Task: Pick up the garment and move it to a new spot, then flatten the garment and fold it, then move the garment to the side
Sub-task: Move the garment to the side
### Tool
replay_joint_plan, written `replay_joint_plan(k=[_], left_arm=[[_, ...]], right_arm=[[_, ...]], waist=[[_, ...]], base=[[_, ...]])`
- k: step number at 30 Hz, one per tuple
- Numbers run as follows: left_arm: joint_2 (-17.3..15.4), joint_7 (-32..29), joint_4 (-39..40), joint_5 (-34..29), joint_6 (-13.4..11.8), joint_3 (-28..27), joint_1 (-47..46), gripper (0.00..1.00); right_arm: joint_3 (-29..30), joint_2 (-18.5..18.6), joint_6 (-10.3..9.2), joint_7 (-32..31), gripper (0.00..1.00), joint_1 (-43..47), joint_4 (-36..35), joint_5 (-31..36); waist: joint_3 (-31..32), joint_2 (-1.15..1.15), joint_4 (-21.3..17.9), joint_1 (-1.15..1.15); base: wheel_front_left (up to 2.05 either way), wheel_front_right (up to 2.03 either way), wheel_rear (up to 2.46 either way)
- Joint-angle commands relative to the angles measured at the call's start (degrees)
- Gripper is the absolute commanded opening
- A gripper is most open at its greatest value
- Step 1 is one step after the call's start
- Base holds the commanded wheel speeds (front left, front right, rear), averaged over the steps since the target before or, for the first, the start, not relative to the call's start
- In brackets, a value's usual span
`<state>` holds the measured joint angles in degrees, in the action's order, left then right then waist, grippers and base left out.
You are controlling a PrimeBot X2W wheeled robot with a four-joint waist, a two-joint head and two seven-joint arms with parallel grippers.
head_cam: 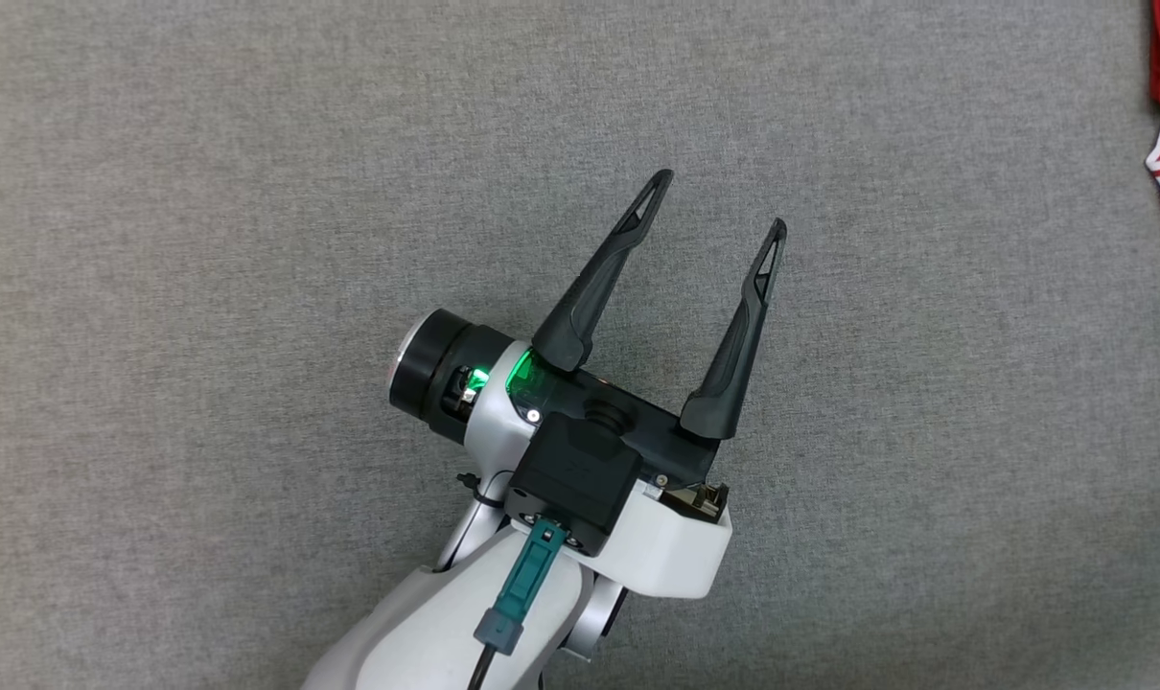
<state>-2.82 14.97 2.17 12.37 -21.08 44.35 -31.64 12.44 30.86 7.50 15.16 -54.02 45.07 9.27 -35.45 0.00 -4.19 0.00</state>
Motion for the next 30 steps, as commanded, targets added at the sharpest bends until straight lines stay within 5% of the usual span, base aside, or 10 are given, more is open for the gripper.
replay_joint_plan(k=[1, 5, 14, 22, 30], left_arm=[[-0.2, 0.2, 0.3, 0.2, -0.4, -0.3, -0.3, 1.00], [-0.3, 0.2, -0.4, 0.8, -1.3, -1.4, 1.6, 1.00], [-0.5, 0.3, -1.6, 3.5, -2.0, -5.2, 7.4, 1.00], [-0.5, 0.3, -2.5, 6.0, -1.0, -10.4, 14.5, 1.00], [-0.4, 0.3, -3.1, 5.6, 0.9, -16.8, 22.3, 1.00]], right_arm=[[1.8, -1.0, -0.02, 0.0, 1.00, 1.0, -1.8, 2.1], [1.3, -7.3, -0.02, 0.0, 1.00, 4.9, -9.4, 5.1], [-10.9, -14.9, -0.02, 0.0, 1.00, 14.0, -15.6, -6.3], [-21.4, -16.7, -0.02, 0.0, 1.00, 23.1, -23.2, -18.0], [-22.1, -16.8, -0.02, 0.0, 1.00, 34.9, -31.7, -20.8]], waist=[[0.7, 0.00, 0.3, 0.00], [4.0, 0.00, 0.6, 0.00], [12.2, 0.00, 2.1, 0.00], [20.0, 0.00, 3.9, 0.00], [27.6, 0.00, 5.6, 0.00]], base=[[0.00, 0.00, 0.00], [0.00, 0.00, 0.00], [0.00, 0.00, 0.00], [0.00, 0.00, 0.00], [0.00, 0.00, 0.00]])
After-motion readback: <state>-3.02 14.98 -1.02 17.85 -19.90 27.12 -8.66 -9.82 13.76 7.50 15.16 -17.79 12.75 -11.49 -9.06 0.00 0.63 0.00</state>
